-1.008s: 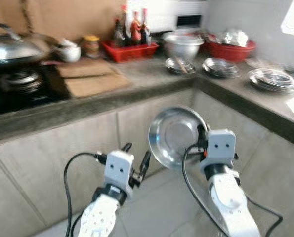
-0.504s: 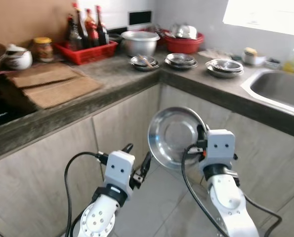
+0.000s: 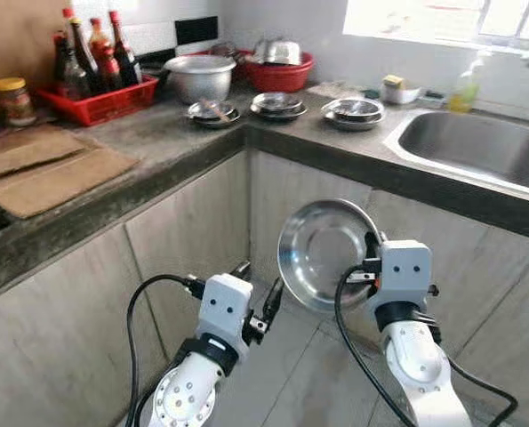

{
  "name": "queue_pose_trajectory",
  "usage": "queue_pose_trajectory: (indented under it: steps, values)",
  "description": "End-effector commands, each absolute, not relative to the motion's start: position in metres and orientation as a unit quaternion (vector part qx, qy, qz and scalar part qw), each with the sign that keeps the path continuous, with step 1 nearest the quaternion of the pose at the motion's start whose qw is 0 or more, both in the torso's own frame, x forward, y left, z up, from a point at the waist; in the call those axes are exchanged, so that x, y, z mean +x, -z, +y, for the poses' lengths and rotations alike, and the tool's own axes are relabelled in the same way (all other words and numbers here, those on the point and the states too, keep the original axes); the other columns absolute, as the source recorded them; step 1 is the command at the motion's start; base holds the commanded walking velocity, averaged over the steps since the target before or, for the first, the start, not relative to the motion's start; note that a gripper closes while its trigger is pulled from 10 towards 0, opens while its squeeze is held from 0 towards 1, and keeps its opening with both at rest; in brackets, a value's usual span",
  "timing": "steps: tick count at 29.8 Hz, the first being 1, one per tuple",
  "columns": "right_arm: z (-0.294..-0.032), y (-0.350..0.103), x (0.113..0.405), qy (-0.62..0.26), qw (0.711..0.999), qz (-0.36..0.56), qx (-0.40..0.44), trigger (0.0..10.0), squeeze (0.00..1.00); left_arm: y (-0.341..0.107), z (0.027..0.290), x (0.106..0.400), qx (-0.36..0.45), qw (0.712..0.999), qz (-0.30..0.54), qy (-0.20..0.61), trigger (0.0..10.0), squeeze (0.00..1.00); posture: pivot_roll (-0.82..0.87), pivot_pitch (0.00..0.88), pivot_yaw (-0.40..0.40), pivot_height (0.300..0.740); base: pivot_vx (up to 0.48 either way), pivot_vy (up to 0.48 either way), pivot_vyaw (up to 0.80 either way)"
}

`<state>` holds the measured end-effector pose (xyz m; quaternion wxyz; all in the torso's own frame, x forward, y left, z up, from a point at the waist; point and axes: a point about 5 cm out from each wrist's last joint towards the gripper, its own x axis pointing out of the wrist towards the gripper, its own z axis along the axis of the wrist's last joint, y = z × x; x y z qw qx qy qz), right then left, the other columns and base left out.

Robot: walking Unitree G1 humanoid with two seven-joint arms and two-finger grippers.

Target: Kitchen organization

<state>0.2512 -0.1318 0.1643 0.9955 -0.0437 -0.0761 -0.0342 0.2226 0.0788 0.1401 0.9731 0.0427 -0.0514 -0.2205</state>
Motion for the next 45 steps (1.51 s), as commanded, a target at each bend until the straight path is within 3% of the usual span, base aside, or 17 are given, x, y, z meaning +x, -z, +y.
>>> queue_pose_trajectory:
  steps: [1,9,15,25,45]
  values:
    - [-0.1294,-0.1737,0.2489,0.031,0.994,-0.095,-0.042,10.0,0.00,-0.1418,0.0783,0.2227,0.041,0.972,-0.054,0.223,10.0,0.00,0.04,0.003,-0.036,0.740,0.000,0.000,-0.80]
    - [-0.1287,-0.1734,0.2499,0.032,0.994,-0.095,-0.041,10.0,0.00,-0.1417,0.0782,0.2224,0.043,0.972,-0.053,0.226,10.0,0.00,0.04,0.000,-0.033,0.740,0.000,0.000,-0.80]
    - [-0.1265,-0.1749,0.2489,0.038,0.988,-0.100,-0.108,10.0,0.00,-0.1443,0.0779,0.2194,0.044,0.968,-0.082,0.233,10.0,0.00,0.04,0.000,-0.033,0.740,0.000,0.474,-0.79]
    - [-0.1275,-0.1719,0.2490,0.039,0.994,-0.089,-0.048,10.0,0.00,-0.1413,0.0774,0.2221,0.045,0.969,-0.057,0.235,10.0,0.00,0.04,0.000,-0.030,0.740,0.000,0.096,-0.79]
    - [-0.1288,-0.1730,0.2524,0.033,0.994,-0.089,-0.048,10.0,0.00,-0.1422,0.0777,0.2209,0.056,0.970,-0.058,0.231,10.0,0.00,0.04,0.011,-0.029,0.740,0.211,-0.294,0.00]
